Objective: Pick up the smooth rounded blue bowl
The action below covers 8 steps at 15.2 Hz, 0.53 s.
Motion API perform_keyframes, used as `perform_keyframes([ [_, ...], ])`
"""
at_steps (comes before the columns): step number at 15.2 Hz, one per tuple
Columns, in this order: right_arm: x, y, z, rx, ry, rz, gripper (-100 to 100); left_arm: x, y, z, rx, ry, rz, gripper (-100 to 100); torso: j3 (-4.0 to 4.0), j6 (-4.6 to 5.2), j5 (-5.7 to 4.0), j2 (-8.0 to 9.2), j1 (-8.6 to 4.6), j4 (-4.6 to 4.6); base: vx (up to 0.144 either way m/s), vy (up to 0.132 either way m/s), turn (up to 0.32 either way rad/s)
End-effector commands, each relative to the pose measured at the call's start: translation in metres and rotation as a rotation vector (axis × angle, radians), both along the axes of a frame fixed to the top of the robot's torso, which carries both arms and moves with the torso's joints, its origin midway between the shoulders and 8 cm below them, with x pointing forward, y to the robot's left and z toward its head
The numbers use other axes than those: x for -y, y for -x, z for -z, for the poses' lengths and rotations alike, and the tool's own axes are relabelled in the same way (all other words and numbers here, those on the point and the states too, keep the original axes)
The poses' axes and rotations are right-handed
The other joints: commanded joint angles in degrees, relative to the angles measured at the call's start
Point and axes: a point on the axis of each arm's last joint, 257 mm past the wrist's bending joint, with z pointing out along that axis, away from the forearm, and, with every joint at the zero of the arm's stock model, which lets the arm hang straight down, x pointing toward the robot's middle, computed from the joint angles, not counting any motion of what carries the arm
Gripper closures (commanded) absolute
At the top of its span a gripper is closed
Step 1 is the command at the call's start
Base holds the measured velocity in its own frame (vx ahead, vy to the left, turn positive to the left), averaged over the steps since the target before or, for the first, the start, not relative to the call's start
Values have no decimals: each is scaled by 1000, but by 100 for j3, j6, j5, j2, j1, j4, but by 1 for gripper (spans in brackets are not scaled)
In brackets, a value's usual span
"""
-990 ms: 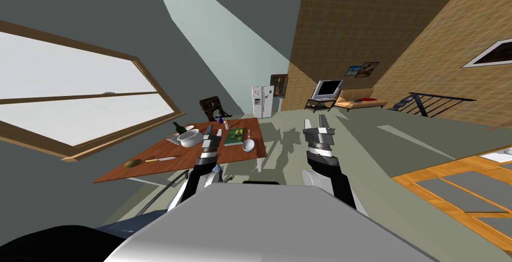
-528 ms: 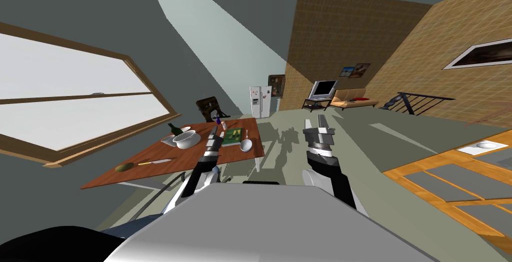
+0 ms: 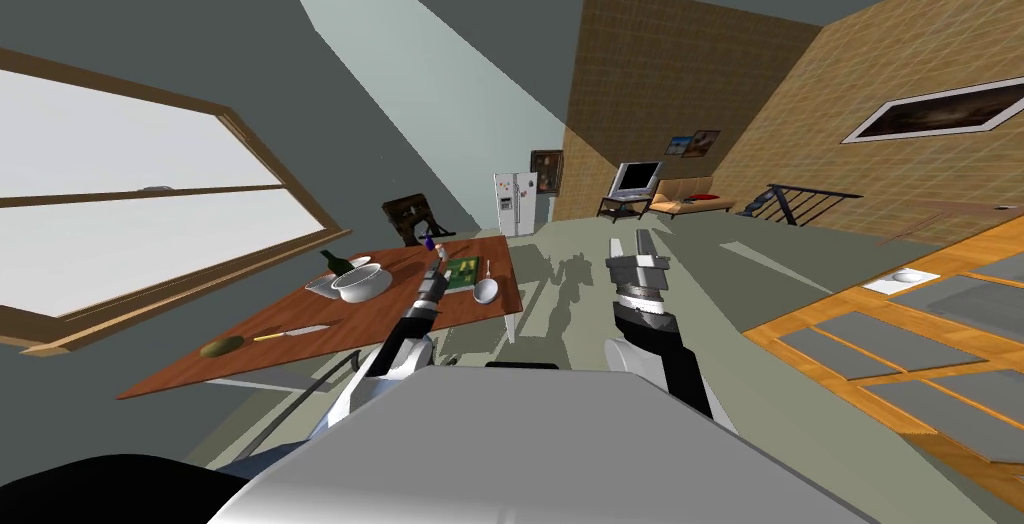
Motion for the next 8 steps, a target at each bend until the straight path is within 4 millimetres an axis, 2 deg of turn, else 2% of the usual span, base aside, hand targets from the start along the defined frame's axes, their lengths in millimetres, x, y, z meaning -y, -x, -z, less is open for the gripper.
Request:
perform_keyframes([
  [1, 0, 0, 0, 0, 0, 0, 0, -6, -5, 19, -65, 4, -3, -100, 0, 0, 0, 0, 0, 0, -5, -55, -76],
  [2, 0, 0, 0, 0, 0, 0, 0, -6, -6, 20, -67, 4, -4, -100, -1, -1, 0, -1, 0, 0, -2, -33, -15],
  [3, 0, 0, 0, 0, 0, 0, 0, -12, -11, 35, -116, 7, -5, -100, -1, -2, 0, -2, 4, 0, -5, -40, -73],
  [5, 0, 0, 0, 0, 0, 0, 0, -13, -11, 40, -133, 8, -8, -100, -1, -1, 1, -1, 5, 0, -9, -35, -55],
  [6, 0, 0, 0, 0, 0, 0, 0, -20, -16, 55, -185, 12, -11, -100, -1, -2, 1, -1, 8, 0, -2, -37, -74],
  [8, 0, 0, 0, 0, 0, 0, 0, -21, -16, 60, -201, 13, -13, -100, -2, -1, 1, -3, 5, -1, -2, -36, -57],
])
